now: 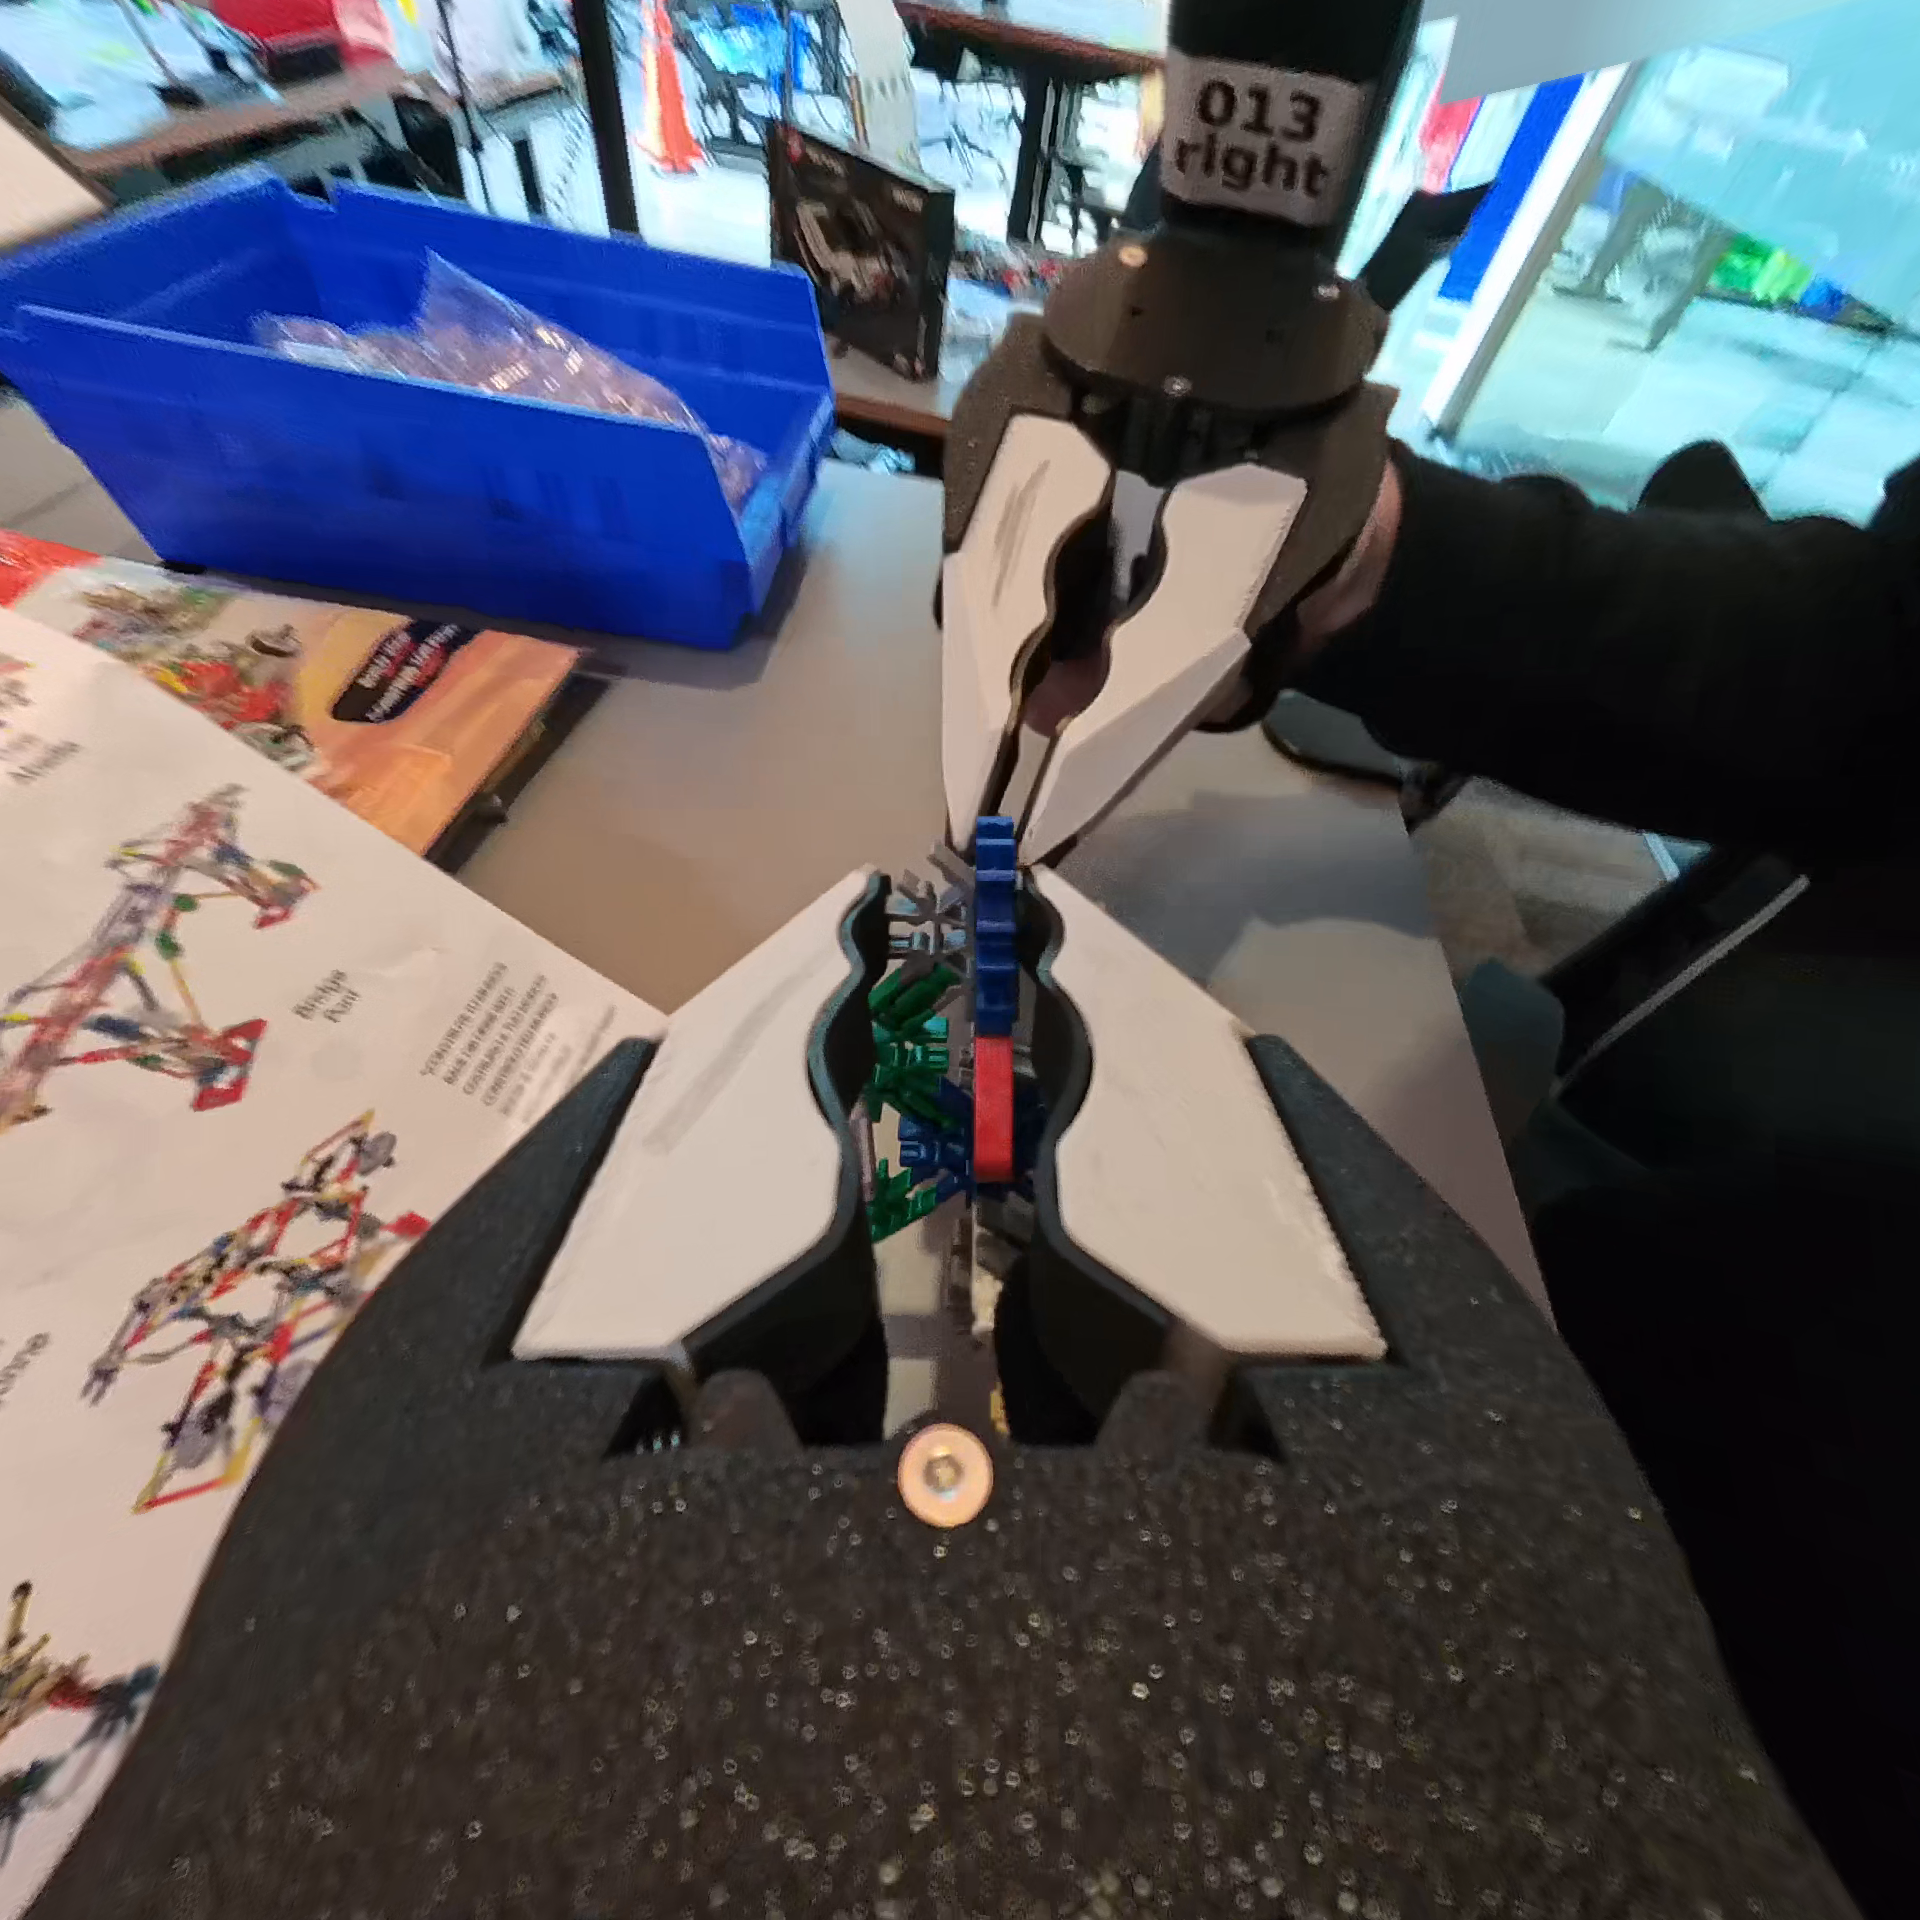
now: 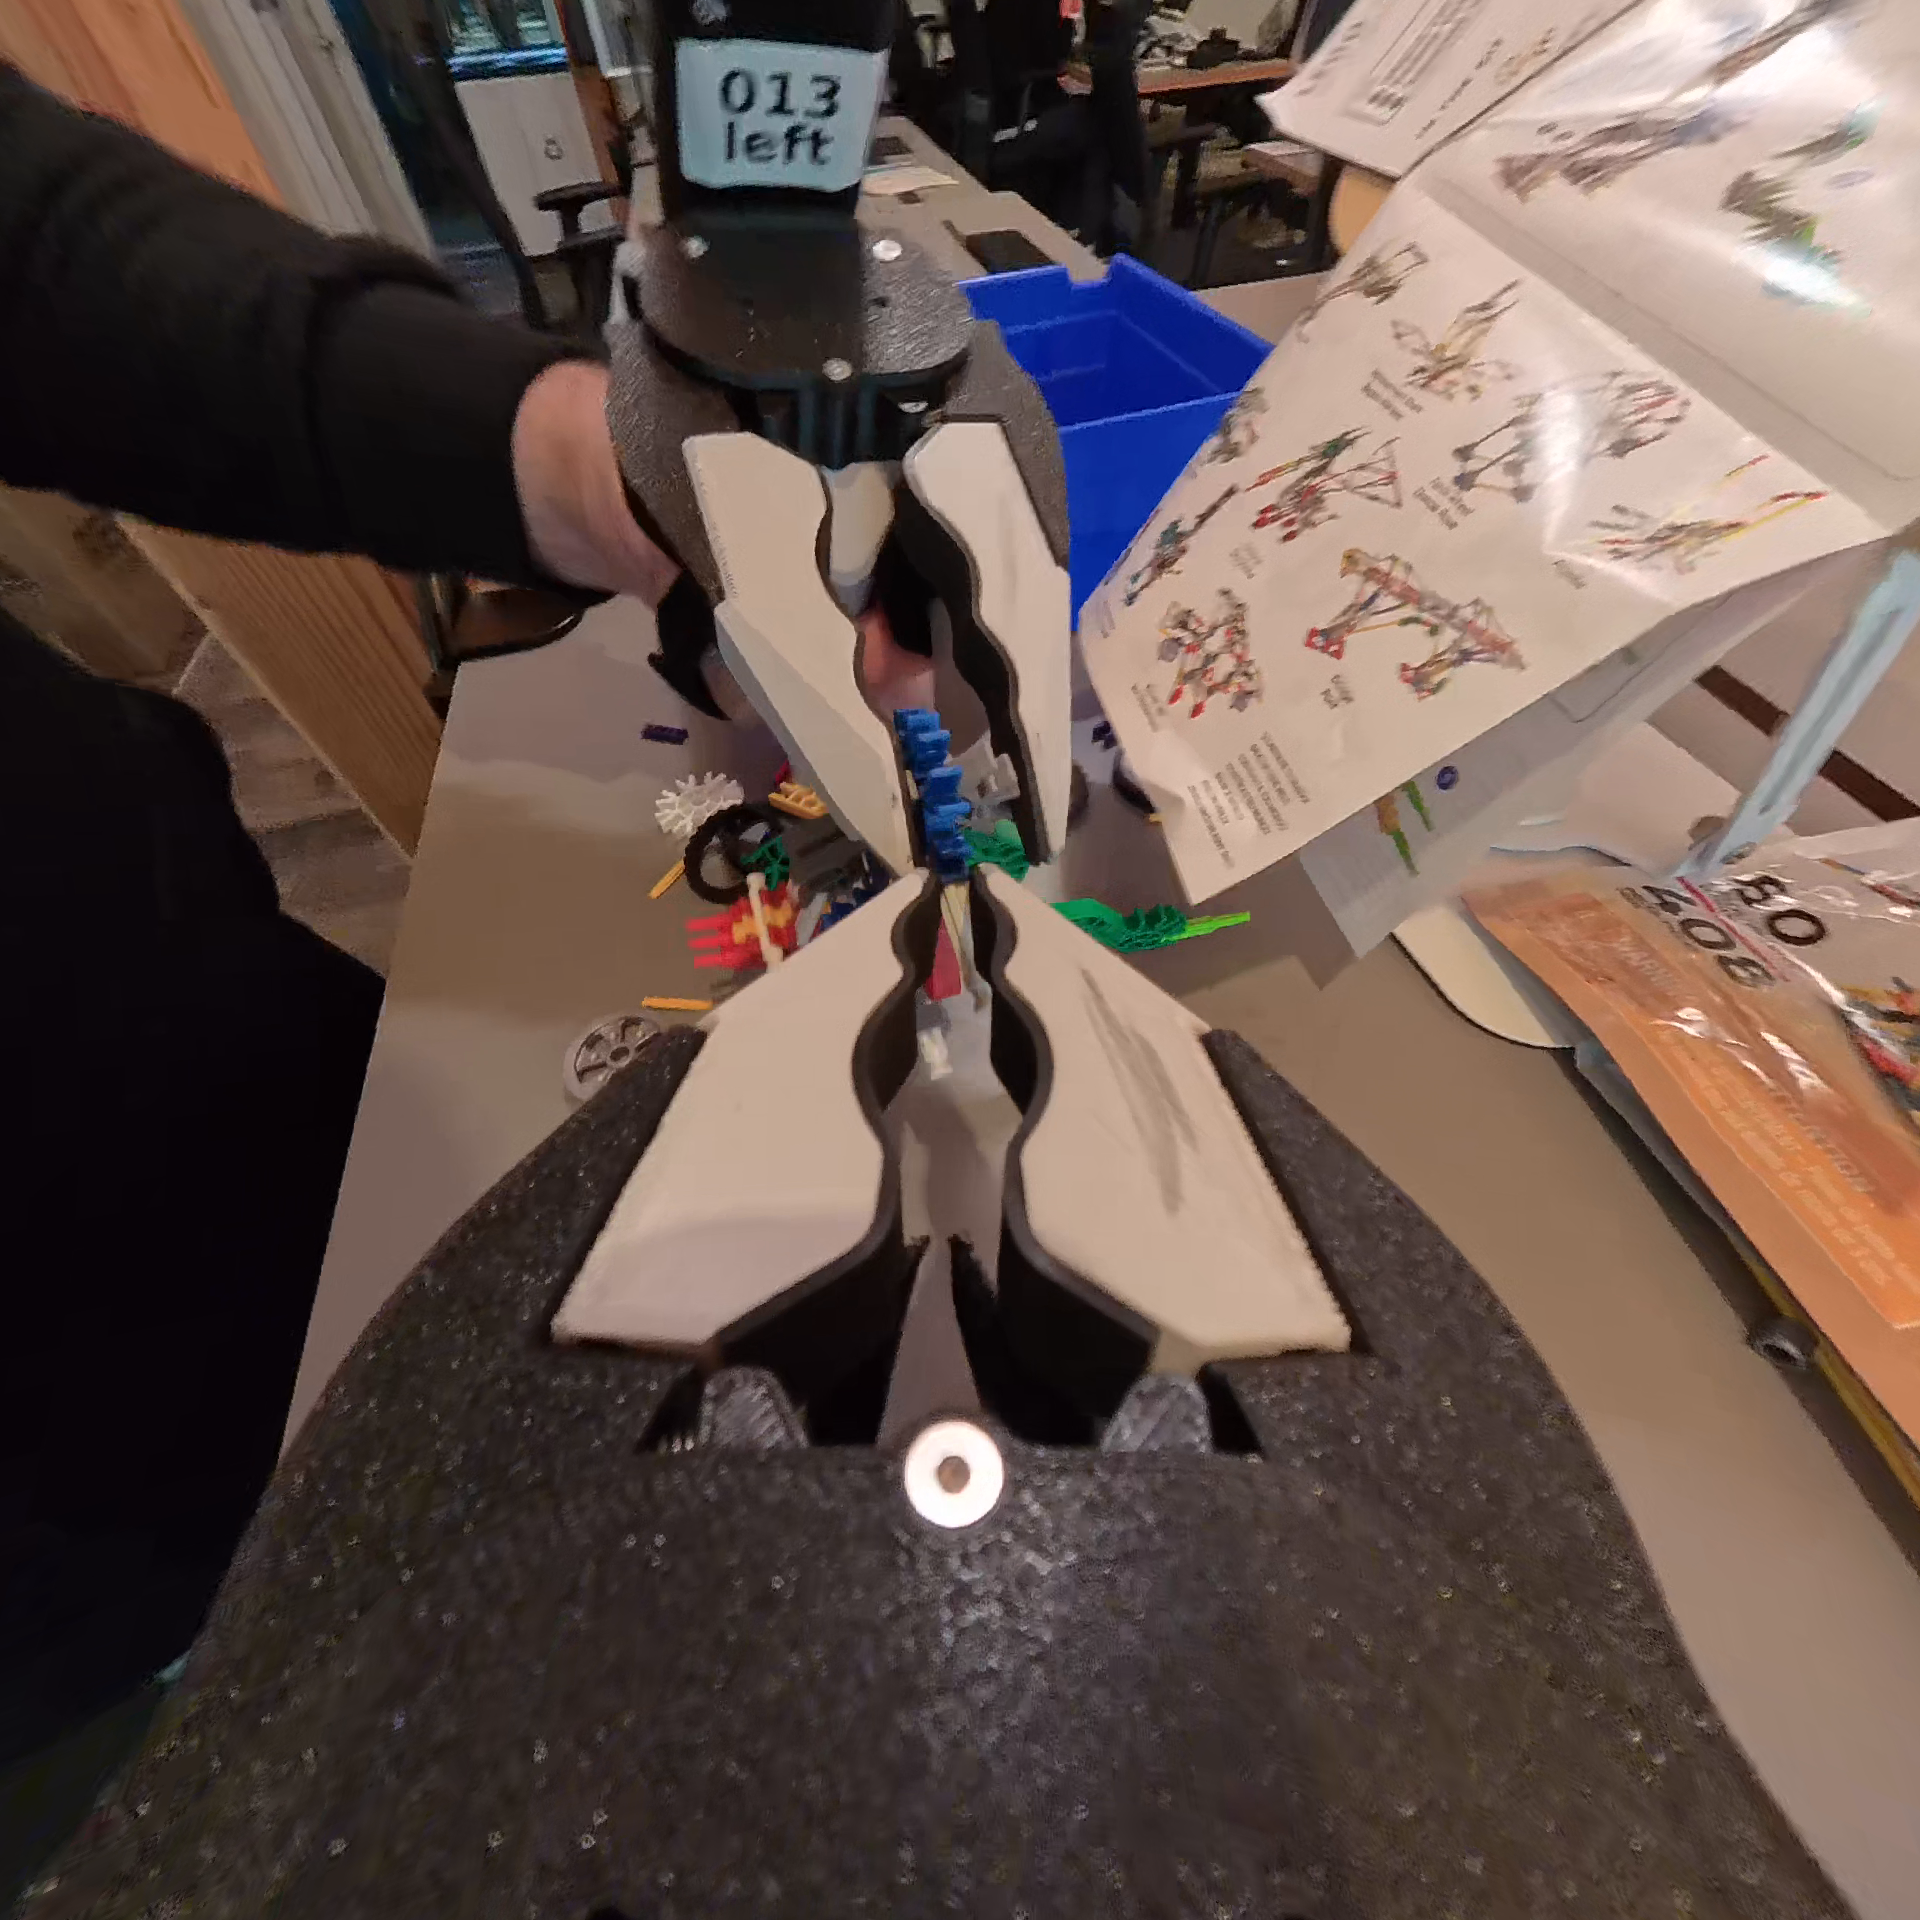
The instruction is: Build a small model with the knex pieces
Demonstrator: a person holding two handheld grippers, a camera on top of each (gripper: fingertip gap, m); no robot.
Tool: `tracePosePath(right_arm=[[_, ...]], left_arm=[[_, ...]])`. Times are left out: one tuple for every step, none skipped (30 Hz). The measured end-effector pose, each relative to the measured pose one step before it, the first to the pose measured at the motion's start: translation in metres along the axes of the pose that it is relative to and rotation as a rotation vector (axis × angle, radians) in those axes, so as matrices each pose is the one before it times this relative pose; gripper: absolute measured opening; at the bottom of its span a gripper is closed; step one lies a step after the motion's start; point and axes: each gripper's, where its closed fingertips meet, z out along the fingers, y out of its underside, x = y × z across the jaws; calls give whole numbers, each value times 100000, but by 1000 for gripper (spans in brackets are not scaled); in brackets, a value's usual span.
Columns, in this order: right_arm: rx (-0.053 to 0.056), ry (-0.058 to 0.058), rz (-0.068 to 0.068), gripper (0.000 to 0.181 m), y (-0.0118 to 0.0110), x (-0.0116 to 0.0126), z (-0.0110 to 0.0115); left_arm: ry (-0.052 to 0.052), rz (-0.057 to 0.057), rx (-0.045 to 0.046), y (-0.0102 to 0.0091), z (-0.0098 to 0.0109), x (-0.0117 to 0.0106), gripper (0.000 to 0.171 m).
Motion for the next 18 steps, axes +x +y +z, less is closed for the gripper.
tracePosePath(right_arm=[[-546, 2765, 66, 7, -252, 510, -334], [-562, 2477, -226, 13, -113, 473, -466], [-60, 2390, 859, 17, -67, 477, -617], [-71, 3013, 1860, 24, 42, 548, -706], [-518, 2559, 2371, 32, 209, 448, -673], [-1098, 171, 2177, 31, 368, -32, -540], [-1618, 847, 1718, 27, 497, -85, -346], [-2940, 1335, 1819, 26, 768, -96, -129], [-3748, -526, 2186, 29, 981, -396, 76], [-2485, -831, 2141, 32, 864, -469, 291], [-1281, -1045, 1498, 33, 702, -536, 507], [-1693, -1365, 648, 36, 728, -586, 711], [-2280, 19, -300, 37, 757, -362, 772], [-2672, 1018, -748, 37, 765, -184, 768], [-2470, 323, -574, 37, 685, -196, 682], [-1150, 725, -246, 36, 452, -51, 523], [448, 762, -87, 29, 171, 20, 355], [1003, 336, -196, 27, 21, -24, 264]], left_arm=[[-779, -454, 2421, -425, 13, -233, 21], [-912, -927, 1437, -228, 25, -354, 21], [-759, -1322, 2130, -305, -25, -355, 21], [-593, -1547, 2496, -350, -79, -312, 21], [276, -1354, 1812, -240, -65, -149, 21], [70, -986, 1059, -99, -28, -136, 21], [-79, -1180, 1231, -86, -1, -130, 21], [421, -1391, 891, -15, 41, -42, 21], [365, -1237, 536, 48, 98, 0, 21], [10, -713, 673, 24, 137, 13, 21], [331, -752, 495, 56, 171, 86, 21], [1017, -1071, 358, 55, 189, 150, 21], [732, -959, 548, 22, 198, 112, 21], [759, -741, 178, 41, 204, 113, 21], [1150, -596, -533, 102, 198, 163, 21], [975, -490, -125, -2, 156, 145, 21], [367, -632, -326, -8, 121, 45, 21], [643, -1254, -637, 38, 120, 54, 21]])
